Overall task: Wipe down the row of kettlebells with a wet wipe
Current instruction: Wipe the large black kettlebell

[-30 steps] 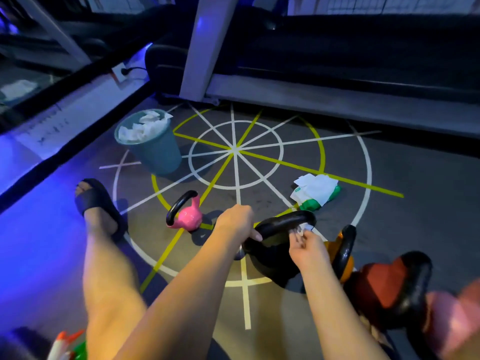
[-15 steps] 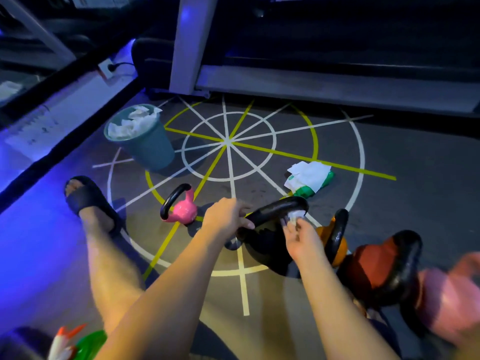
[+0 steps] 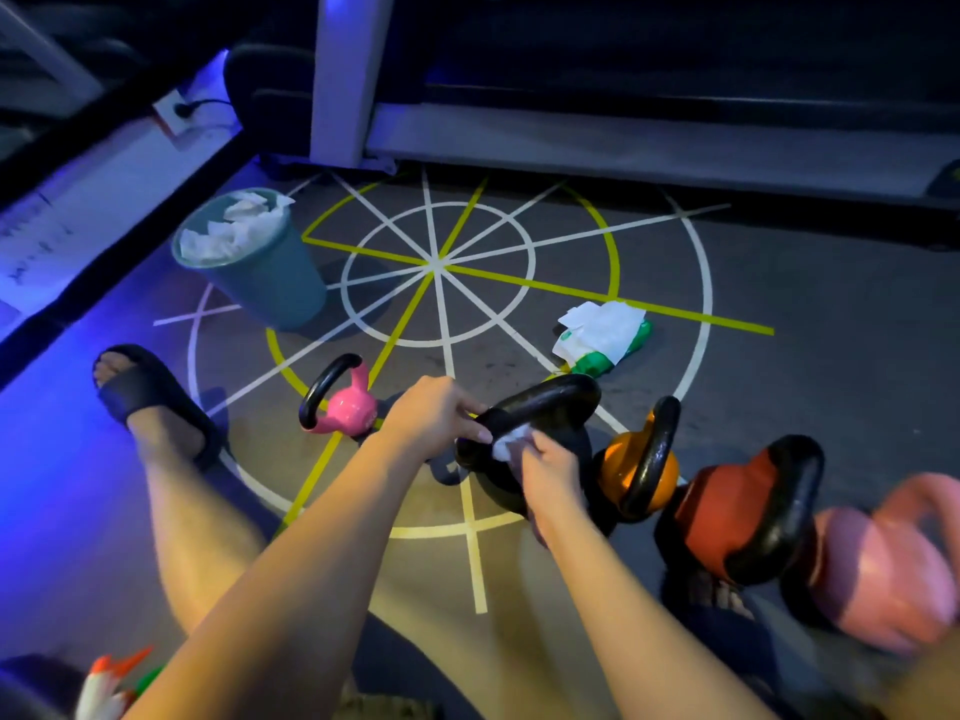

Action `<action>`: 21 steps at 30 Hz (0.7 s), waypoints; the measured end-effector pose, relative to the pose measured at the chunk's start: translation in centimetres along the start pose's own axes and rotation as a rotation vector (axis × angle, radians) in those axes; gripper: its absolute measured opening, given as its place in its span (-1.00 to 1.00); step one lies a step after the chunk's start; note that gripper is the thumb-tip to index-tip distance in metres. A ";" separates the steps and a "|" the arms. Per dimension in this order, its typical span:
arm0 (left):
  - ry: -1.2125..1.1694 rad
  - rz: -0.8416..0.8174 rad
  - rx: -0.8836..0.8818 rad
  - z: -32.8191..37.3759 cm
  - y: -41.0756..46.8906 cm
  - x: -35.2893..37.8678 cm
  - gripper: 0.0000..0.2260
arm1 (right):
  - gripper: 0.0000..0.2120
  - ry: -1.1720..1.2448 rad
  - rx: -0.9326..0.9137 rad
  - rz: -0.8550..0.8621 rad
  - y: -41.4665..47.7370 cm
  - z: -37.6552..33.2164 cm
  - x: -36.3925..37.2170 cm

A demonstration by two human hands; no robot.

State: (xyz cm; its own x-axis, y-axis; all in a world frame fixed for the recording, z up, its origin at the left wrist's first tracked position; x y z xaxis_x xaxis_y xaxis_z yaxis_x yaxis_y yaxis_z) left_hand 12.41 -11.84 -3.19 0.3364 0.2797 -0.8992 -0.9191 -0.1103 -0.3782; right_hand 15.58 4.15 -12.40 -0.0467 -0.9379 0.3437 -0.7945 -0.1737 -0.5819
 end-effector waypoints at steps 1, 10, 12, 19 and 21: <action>0.002 -0.002 -0.006 -0.1 0.1 0.0 -0.67 | -0.88 -0.128 -0.059 -0.036 -0.5 -0.2 0.6; 0.092 -0.022 -0.030 0.4 0.3 0.3 -0.79 | -0.81 -0.368 -0.323 -0.058 -0.5 -1.6 1.3; 0.122 -0.034 -0.026 0.7 0.3 0.0 -0.79 | -0.81 -0.604 -0.457 -0.101 -1.5 -1.4 2.6; 0.180 -0.046 -0.018 0.9 0.8 0.3 -0.66 | -0.79 -1.354 -1.085 -0.158 -2.6 -1.4 5.0; 0.189 -0.033 -0.019 1.2 0.8 0.0 -0.68 | -0.64 -1.439 -1.104 -0.163 -1.5 -1.6 4.8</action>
State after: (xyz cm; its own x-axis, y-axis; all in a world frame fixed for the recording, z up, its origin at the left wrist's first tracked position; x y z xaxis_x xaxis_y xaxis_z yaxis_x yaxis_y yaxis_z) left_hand 11.46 -10.81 -3.24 0.4009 0.1000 -0.9107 -0.9033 -0.1227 -0.4111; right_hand 15.53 0.44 -8.68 0.0882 -0.5365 -0.8393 -0.7563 -0.5843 0.2941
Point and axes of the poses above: each hand's wrist, its own y-axis towards the middle knuckle, its own x-axis out of the palm, z = x × y, the point moved 10 cm from there along y, towards the middle knuckle, and after that the axes turned 11 degrees about y, right-handed, at the moved point
